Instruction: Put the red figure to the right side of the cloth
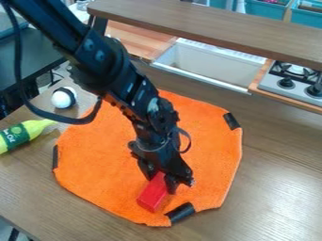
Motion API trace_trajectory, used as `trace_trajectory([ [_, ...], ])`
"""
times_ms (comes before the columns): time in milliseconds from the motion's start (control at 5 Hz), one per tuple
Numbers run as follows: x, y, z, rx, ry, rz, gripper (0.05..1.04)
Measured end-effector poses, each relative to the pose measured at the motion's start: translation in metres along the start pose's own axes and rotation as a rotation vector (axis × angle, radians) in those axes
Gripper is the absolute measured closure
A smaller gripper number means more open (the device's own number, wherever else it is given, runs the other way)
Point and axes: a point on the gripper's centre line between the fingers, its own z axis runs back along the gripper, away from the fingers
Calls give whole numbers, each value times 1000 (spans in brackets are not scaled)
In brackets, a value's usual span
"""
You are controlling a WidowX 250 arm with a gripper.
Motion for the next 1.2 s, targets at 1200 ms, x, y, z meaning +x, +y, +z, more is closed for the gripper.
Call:
trace_trajectory([
  [1200, 83, -81, -32, -135, -1, 121, 535],
])
